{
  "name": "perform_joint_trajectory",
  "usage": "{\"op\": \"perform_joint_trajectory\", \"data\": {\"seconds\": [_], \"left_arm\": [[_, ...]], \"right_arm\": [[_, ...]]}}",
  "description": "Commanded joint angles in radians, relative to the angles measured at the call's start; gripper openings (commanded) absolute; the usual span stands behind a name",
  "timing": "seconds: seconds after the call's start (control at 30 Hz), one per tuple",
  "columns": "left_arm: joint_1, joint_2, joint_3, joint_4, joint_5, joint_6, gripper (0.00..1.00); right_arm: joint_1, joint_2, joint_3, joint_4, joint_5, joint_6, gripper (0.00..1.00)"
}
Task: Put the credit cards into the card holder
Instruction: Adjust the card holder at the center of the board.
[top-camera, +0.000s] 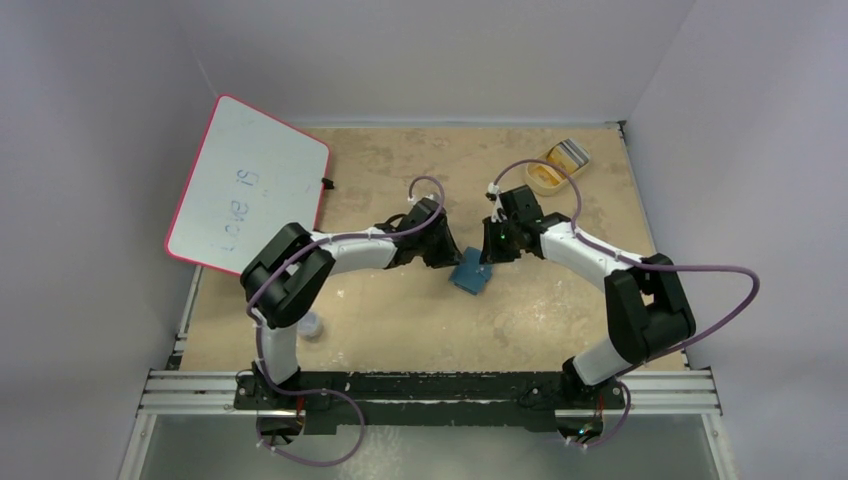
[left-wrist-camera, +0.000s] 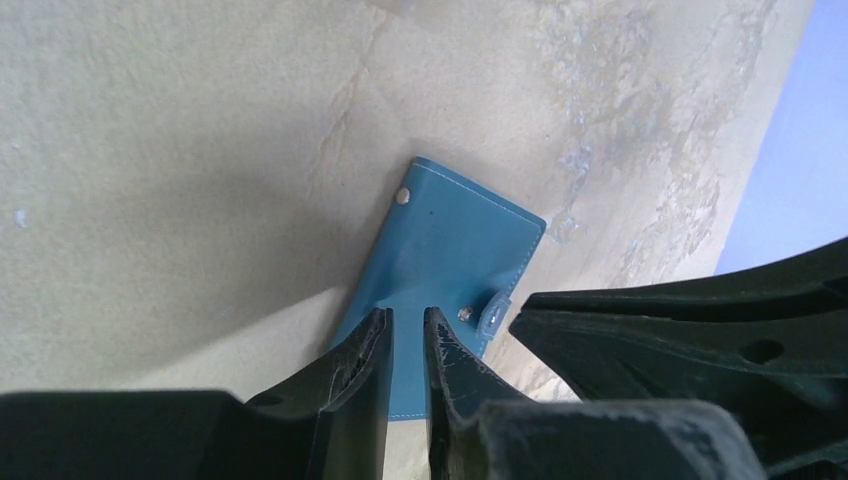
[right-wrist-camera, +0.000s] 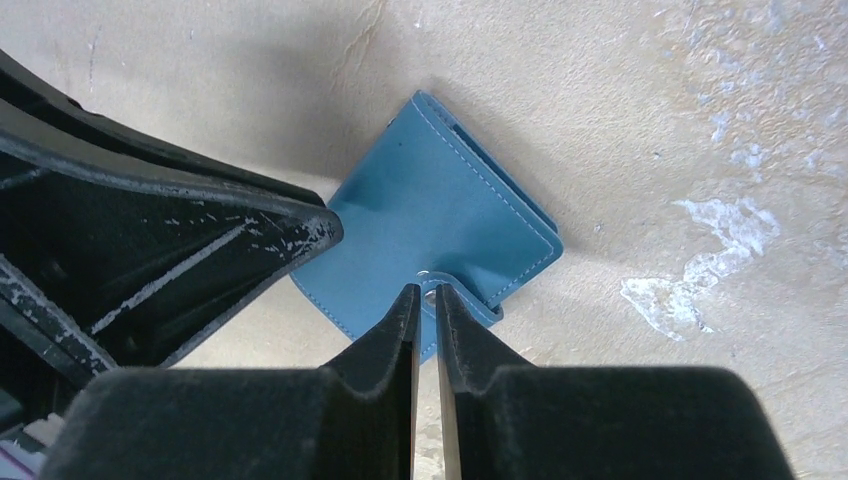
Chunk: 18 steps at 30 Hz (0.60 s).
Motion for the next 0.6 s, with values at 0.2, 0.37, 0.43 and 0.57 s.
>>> {"op": "perform_joint_trajectory", "data": {"seconds": [0.2, 0.37, 0.43, 0.57], "left_arm": [[-0.039, 0.002, 0.001, 0.068, 0.032, -0.034, 0.14], [-0.039, 0.030, -0.006, 0.067, 0.013, -0.031, 0.11], [-0.039, 0.036, -0.009, 0.065, 0.003, -0.028, 0.10], [-0.039, 0.045, -0.010, 0.058, -0.009, -0.026, 0.09]], "right_arm": [[-0.003, -0.008, -0.047, 0.025, -0.038, 0.000, 0.12], [-0.003, 0.005, -0.051, 0.046, -0.038, 0.003, 0.12], [-0.003, 0.018, -0.053, 0.061, -0.039, 0.003, 0.12], [-0.003, 0.041, -0.051, 0.076, -0.062, -0.009, 0.12]]}}
